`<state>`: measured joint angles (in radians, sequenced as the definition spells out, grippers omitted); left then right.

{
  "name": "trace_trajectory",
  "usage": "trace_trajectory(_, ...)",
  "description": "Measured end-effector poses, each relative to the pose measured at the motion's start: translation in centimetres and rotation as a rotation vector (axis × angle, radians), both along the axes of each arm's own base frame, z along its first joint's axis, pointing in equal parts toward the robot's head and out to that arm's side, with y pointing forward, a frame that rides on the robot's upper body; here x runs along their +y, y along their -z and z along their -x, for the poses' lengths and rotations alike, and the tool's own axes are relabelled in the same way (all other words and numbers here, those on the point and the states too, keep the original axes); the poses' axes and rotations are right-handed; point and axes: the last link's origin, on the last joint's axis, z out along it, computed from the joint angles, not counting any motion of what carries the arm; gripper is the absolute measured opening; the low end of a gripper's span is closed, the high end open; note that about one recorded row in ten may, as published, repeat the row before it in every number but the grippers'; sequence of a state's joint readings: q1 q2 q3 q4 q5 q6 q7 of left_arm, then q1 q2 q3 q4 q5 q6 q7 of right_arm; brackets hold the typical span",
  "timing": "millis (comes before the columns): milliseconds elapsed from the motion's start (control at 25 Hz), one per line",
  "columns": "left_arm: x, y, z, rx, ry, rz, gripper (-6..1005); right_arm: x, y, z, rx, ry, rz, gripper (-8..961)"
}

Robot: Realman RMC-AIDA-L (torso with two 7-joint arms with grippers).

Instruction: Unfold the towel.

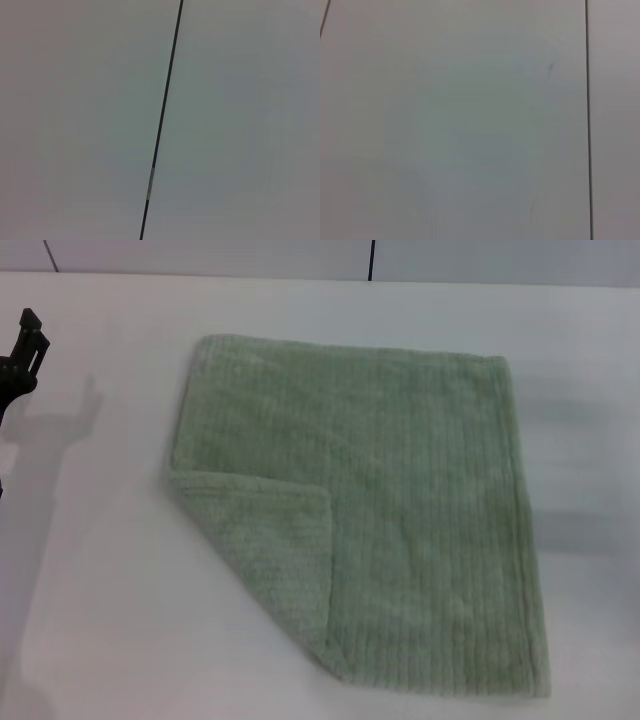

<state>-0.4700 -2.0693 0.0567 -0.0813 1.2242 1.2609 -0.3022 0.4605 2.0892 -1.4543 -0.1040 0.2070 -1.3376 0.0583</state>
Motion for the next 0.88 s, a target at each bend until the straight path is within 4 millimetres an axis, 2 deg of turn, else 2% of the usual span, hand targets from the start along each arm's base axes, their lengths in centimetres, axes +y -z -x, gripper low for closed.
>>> trace_trajectory(880, 0.3, 0.02, -0.29, 0.0, 0.009, 0.001, 799, 0.05, 0.04, 0.11, 0.002, -0.003, -0.001, 664)
